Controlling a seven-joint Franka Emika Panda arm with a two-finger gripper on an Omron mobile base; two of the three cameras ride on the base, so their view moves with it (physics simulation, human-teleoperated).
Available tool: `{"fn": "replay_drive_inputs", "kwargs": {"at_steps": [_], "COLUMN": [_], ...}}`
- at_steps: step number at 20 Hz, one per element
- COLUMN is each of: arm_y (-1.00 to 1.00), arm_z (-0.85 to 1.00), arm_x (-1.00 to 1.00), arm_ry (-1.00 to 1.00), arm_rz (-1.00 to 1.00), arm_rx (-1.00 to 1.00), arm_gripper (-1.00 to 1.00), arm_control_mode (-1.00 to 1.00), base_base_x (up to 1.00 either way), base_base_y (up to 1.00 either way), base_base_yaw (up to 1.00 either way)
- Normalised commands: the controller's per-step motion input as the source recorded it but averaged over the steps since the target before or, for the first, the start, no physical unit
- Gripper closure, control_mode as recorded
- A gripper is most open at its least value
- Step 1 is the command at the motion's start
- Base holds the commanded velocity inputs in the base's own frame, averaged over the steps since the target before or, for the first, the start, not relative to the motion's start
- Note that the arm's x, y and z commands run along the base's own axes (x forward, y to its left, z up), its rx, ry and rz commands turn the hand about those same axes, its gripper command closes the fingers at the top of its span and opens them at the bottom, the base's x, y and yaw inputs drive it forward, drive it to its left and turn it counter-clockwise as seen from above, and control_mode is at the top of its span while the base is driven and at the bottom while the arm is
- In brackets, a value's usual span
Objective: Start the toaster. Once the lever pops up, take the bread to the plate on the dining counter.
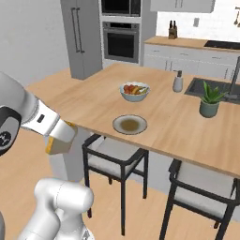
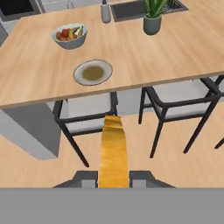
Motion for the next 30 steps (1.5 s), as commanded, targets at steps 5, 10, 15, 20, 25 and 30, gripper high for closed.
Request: {"fn": "replay_drive_inputs", "kwargs": {"at_steps": [5, 10, 15, 20, 25, 30], "arm_y": [0.0, 0.0, 0.06, 0.0, 0.0, 0.0], "arm_z": [0.0, 0.0, -0.05, -0.06, -0.33, -0.6], "arm_x": [0.0, 0.0, 0.62, 0.49, 0.52, 0.77], "arm_ry": [0.0, 0.0, 0.01, -0.08, -0.08, 0.0], "arm_rz": [0.0, 0.0, -0.2, 0.02, 0.2, 0.15], "arm_rx": [0.0, 0.0, 0.01, 0.16, 0.22, 0.09], "arm_gripper": [1.0, 1.0, 1.0, 1.0, 1.0, 1.0], "arm_control_mode": [1.0, 1.0, -1.0, -1.0, -1.0, -1.0], "base_base_x": [0.98, 0.94, 0.18, 0.0, 0.0, 0.0], "base_base_y": [0.06, 0.13, 0.04, 0.0, 0.0, 0.0], "base_base_yaw": [-0.25, -0.32, -0.07, 0.0, 0.0, 0.0]}}
